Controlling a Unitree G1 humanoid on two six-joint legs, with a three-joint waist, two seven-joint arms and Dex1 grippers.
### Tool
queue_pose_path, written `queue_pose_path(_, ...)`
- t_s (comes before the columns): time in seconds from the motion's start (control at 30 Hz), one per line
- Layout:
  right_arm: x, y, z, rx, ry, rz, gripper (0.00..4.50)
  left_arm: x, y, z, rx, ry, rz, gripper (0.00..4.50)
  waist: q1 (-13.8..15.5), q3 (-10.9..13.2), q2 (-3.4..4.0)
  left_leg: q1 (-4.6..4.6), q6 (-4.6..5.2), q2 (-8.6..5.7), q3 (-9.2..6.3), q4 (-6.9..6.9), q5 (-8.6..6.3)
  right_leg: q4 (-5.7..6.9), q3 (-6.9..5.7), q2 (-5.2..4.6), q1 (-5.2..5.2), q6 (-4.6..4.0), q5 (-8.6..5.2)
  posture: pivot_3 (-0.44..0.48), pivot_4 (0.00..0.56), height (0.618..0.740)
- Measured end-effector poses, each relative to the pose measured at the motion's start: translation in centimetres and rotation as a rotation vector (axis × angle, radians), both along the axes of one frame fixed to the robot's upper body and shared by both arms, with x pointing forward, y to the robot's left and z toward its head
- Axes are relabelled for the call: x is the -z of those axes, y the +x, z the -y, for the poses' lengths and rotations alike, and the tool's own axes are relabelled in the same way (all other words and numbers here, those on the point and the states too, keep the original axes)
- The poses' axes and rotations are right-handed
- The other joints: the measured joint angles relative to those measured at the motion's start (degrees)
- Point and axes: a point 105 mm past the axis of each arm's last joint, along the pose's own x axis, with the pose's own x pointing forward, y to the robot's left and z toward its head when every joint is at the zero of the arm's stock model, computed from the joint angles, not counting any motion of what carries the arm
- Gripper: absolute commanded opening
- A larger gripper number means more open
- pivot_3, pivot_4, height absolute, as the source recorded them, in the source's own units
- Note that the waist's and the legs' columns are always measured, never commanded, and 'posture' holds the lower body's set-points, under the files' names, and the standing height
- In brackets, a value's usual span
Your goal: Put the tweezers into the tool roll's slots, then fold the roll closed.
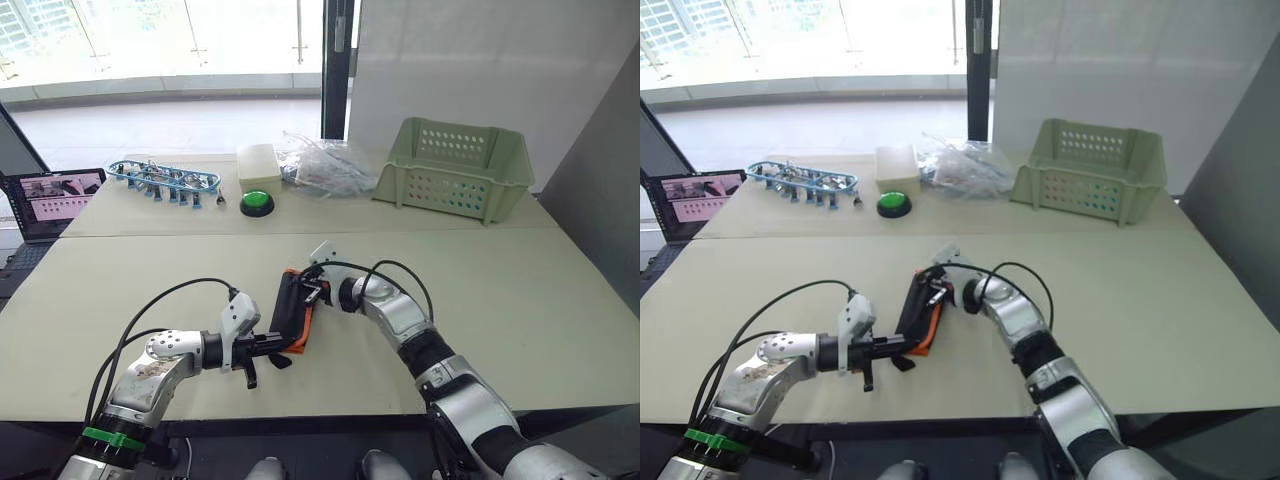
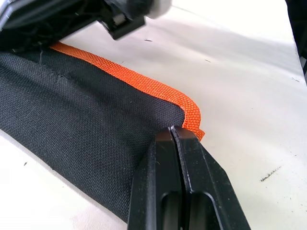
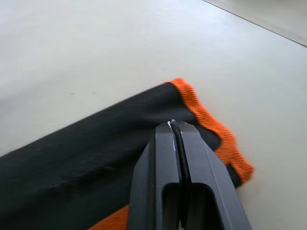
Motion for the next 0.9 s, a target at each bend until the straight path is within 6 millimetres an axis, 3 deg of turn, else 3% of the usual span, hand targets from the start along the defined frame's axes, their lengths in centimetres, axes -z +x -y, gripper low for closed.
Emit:
queue_pose_path(0.2,-0.1,0.3,-0.2,-0.011,0.024,0.020,0.00,0.0,0.0,-0.1,-0.003,-0.002,0.006,0.04,-0.1,0.0,0.00,-0.03,0.00,0.00,0.07,-0.07,0.00,-0.02,0.04,0.00,-0.06,-0.01,-0.01,0.000,0.150,0.716)
queue_pose_path(0.4,-0.4,-2.0,0.7,-0.086,0.082,0.072,0.00,-0.5,-0.4,-0.4,-0.026,-0.005,0.036,0.04,-0.3,0.0,0.00,-0.55,0.00,0.05,0.15,-0.06,0.00,0.05,0.14,0.05,-0.61,-0.01,-0.01,0.000,0.150,0.716)
queue_pose_path(0.47,-1.2,-3.7,1.7,-0.116,0.144,0.090,0.00,-1.0,-0.9,-1.5,-0.075,0.007,0.070,0.04,-0.3,0.0,-0.01,-0.90,0.01,0.10,0.15,-0.04,0.00,0.06,0.19,0.08,-0.94,-0.02,0.00,0.000,0.150,0.716)
queue_pose_path(0.57,-3.5,-6.4,6.5,-0.087,0.209,0.148,0.00,-3.1,-2.0,-5.4,-0.245,-0.012,0.146,0.04,0.0,0.0,0.00,-1.58,0.00,-0.01,0.19,0.07,0.00,0.20,0.45,0.05,-1.66,-0.14,0.08,0.000,0.150,0.716)
queue_pose_path(0.67,-4.4,-8.2,12.8,0.041,0.169,0.167,0.85,-4.5,-3.4,-9.7,-0.425,-0.026,0.197,0.88,0.5,0.1,-0.03,-1.62,0.04,-0.22,0.29,0.08,-0.04,-0.04,0.49,-0.16,-1.56,0.05,-0.03,0.000,0.150,0.716)
queue_pose_path(0.77,-3.8,-10.9,15.9,0.084,0.168,0.138,1.88,-4.1,-5.2,-12.8,-0.519,0.041,0.197,1.85,0.7,0.1,-0.11,-1.59,0.04,-0.14,0.41,0.08,-0.05,-0.22,0.51,-0.14,-1.42,0.09,-0.03,0.000,0.150,0.716)
queue_pose_path(0.9,-2.4,-12.9,19.8,0.180,0.144,0.085,3.23,-4.0,-6.6,-16.3,-0.634,0.077,0.204,3.18,1.3,0.2,-0.22,-1.60,0.04,0.01,0.82,0.25,-0.04,-0.22,0.64,-0.16,-1.43,0.16,0.04,0.000,0.150,0.716)
